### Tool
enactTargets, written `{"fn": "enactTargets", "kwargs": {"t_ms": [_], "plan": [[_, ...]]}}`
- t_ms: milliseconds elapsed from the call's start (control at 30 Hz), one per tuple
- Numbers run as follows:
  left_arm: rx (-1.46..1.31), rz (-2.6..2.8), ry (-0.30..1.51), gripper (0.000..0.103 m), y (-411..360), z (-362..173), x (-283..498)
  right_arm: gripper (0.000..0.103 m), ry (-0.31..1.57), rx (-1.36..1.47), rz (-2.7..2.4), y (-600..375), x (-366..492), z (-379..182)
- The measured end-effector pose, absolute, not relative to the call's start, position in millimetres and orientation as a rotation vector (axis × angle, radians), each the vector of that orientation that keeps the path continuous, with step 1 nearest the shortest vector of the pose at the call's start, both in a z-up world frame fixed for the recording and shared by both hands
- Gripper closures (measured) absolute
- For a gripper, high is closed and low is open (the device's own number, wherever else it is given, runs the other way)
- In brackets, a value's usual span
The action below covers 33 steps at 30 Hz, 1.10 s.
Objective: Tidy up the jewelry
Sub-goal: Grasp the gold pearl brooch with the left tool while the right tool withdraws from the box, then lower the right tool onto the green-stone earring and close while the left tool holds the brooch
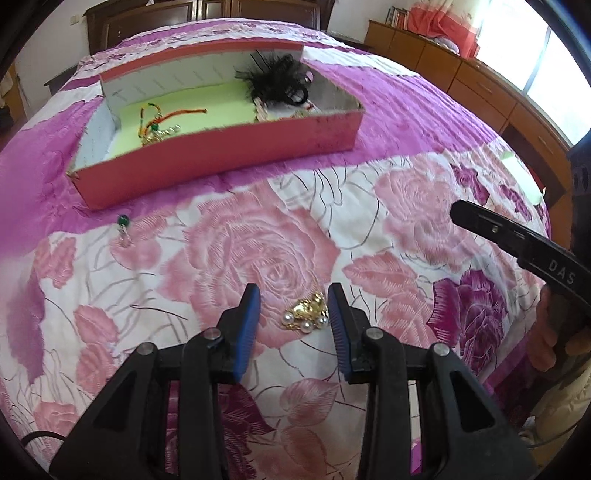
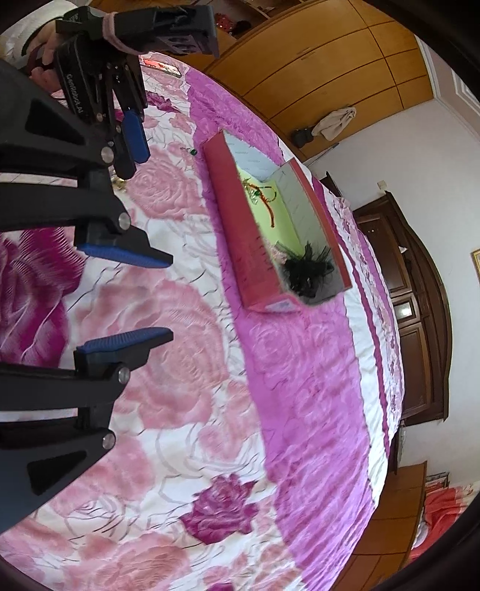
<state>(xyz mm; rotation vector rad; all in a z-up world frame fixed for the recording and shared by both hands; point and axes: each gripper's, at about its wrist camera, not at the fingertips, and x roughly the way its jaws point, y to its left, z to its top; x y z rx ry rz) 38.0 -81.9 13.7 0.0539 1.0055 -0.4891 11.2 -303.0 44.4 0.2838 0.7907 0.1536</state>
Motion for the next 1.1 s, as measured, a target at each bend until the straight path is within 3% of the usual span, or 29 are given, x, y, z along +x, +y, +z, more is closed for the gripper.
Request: {"fn": "enactTargets", "kwargs": {"t_ms": [333, 433, 633, 1100], "plan": [[0.115, -0.463, 0.969, 0.075, -95, 0, 36, 0.067, 0.831, 0.340, 0.102, -324, -1, 26], [0.126, -0.460, 0.960, 0.084, -97, -2, 36, 0.067, 0.834, 0.343, 0.100, -325, -1, 25], [0.149, -0.471, 0.940, 0.093, -101, -2, 35, 0.067, 0.844, 0.342, 0.096, -324, 1, 23], [0.073, -0.461, 0.896, 0.093, -78, 21, 39, 0.067, 0.845, 0.305, 0.131, -305, 10, 28]]}}
